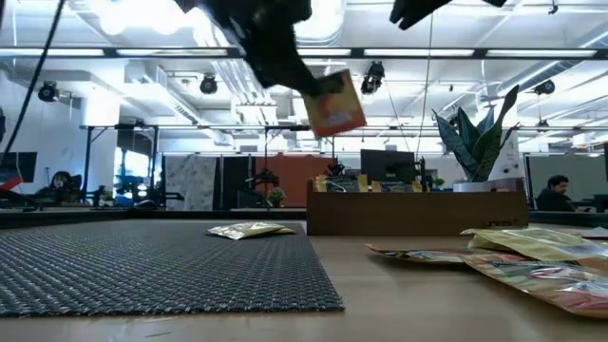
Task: Pick & Place Tea
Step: Put the orange tea bag into the left section of the wooden organizer
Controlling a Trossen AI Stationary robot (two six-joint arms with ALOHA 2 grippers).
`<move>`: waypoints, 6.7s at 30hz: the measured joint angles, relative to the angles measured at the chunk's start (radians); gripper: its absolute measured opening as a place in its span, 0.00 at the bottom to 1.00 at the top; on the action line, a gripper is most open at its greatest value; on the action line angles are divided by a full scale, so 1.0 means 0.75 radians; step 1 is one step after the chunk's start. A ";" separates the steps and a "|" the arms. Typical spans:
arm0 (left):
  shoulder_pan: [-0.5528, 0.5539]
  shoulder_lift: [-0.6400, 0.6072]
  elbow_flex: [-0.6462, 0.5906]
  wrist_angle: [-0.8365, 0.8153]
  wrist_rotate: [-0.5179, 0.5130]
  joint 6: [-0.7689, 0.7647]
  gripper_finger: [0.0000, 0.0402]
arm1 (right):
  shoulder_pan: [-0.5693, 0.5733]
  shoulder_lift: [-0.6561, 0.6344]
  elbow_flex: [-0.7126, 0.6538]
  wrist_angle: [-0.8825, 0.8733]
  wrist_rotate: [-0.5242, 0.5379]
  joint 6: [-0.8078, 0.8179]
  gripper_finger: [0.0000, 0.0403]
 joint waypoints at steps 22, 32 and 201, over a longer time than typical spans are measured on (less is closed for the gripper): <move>0.142 0.727 0.825 -0.396 0.176 0.146 0.00 | 0.282 -0.074 -0.038 -0.562 0.129 0.767 0.16; 0.146 0.864 0.905 -0.453 0.207 0.032 0.00 | 0.266 -0.107 -0.050 -0.562 0.184 0.706 0.16; -0.489 0.494 -0.221 0.935 0.347 -1.155 0.15 | 0.405 0.426 -0.493 1.002 -0.782 0.955 0.45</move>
